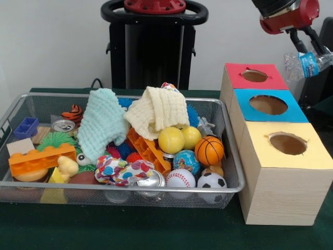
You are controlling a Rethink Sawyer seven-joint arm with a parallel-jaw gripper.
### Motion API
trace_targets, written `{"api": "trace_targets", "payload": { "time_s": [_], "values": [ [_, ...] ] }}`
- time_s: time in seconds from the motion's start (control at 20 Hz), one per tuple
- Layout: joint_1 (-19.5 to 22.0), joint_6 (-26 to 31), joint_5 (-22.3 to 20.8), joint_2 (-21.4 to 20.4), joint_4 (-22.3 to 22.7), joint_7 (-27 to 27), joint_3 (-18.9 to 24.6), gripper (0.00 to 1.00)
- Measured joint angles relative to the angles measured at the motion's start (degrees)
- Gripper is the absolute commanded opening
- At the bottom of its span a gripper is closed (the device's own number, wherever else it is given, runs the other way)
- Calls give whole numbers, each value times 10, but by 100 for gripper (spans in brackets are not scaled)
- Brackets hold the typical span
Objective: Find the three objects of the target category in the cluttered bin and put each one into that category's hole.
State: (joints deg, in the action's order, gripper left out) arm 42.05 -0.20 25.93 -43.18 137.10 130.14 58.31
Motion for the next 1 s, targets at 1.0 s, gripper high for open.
{"api": "trace_targets", "payload": {
  "time_s": [1.0],
  "values": [
    [16,0,-49,65,1,0,2,0]
  ]
}}
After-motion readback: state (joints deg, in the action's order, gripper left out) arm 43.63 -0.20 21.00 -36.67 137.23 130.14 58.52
